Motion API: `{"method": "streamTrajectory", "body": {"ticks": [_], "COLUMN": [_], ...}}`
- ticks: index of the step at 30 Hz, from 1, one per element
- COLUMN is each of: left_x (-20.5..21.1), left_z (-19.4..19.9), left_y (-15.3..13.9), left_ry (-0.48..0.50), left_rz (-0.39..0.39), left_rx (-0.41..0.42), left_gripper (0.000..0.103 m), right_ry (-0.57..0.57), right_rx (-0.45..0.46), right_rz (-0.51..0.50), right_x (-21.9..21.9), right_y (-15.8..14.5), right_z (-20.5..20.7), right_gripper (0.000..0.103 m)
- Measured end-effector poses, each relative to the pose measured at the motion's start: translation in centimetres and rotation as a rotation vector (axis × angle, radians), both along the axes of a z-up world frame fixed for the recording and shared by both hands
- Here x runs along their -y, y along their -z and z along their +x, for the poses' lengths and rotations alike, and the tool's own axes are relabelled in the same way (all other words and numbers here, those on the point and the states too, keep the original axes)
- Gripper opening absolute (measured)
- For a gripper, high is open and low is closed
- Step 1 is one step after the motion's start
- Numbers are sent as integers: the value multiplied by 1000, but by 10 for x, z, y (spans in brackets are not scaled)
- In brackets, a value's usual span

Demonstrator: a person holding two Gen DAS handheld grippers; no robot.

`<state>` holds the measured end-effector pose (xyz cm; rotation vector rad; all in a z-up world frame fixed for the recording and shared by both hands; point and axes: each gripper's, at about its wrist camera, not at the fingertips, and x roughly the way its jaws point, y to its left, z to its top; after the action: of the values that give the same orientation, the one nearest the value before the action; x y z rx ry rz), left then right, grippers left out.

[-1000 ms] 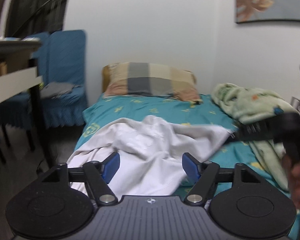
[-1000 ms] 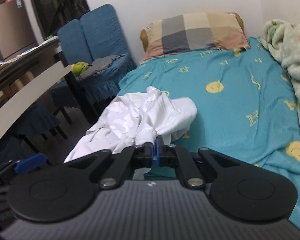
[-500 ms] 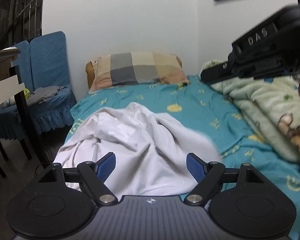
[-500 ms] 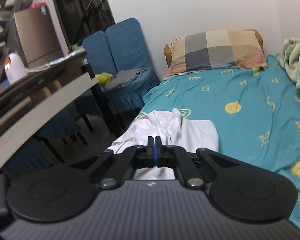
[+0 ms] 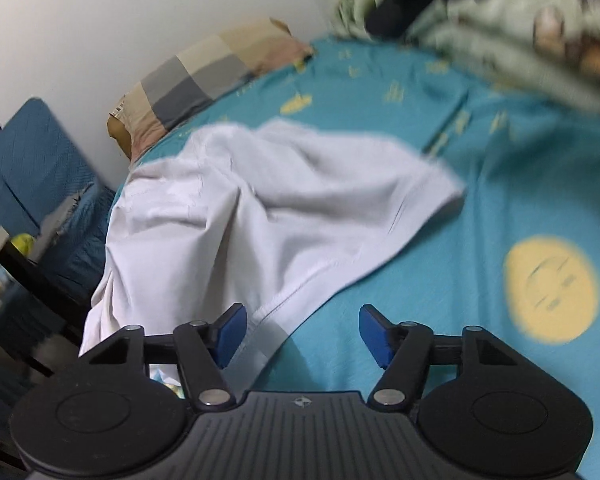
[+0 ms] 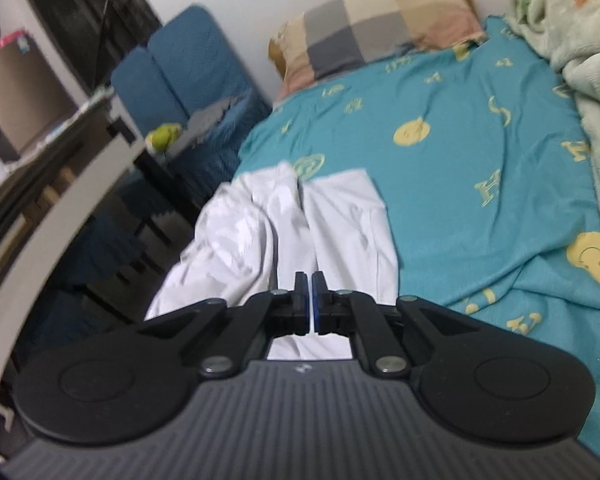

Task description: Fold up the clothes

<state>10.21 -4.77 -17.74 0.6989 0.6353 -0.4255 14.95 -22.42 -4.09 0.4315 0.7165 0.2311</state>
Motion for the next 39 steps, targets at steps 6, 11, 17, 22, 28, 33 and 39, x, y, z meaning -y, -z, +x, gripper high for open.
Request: {"method": "streamTrajectory", "body": {"ticks": [6, 11, 17, 22, 28, 33, 39], "left_x": [0, -4, -25, -43, -50, -50, -48], "left_z": [9, 11, 14, 6, -4, -7, 1], "left_y": [8, 7, -41, -75, -80, -72, -56], "left_ry": [43, 37, -59, -86, -100, -82, -51], "left_rz": [101, 90, -165, -298, -336, -350, -321], "left_rx": [58, 41, 86, 86, 34, 14, -19], "left_gripper": [45, 1, 0, 1, 12, 37, 45], "right_ry": [-84, -102, -144, -183, -260, -344, -372], "right_rx": [-80, -102, -118, -114, -117, -102, -115], "right_rz": [-7, 4, -21, -74, -313, -513, -615], "right_x": [-10, -13, -22, -32, -50, -70, -75], "right_y": [25, 32, 38, 44, 54, 69, 74], "right_z": [16, 20, 20, 17, 12, 9, 5], "right_gripper": [7, 7, 8, 67, 67, 63, 58]}}
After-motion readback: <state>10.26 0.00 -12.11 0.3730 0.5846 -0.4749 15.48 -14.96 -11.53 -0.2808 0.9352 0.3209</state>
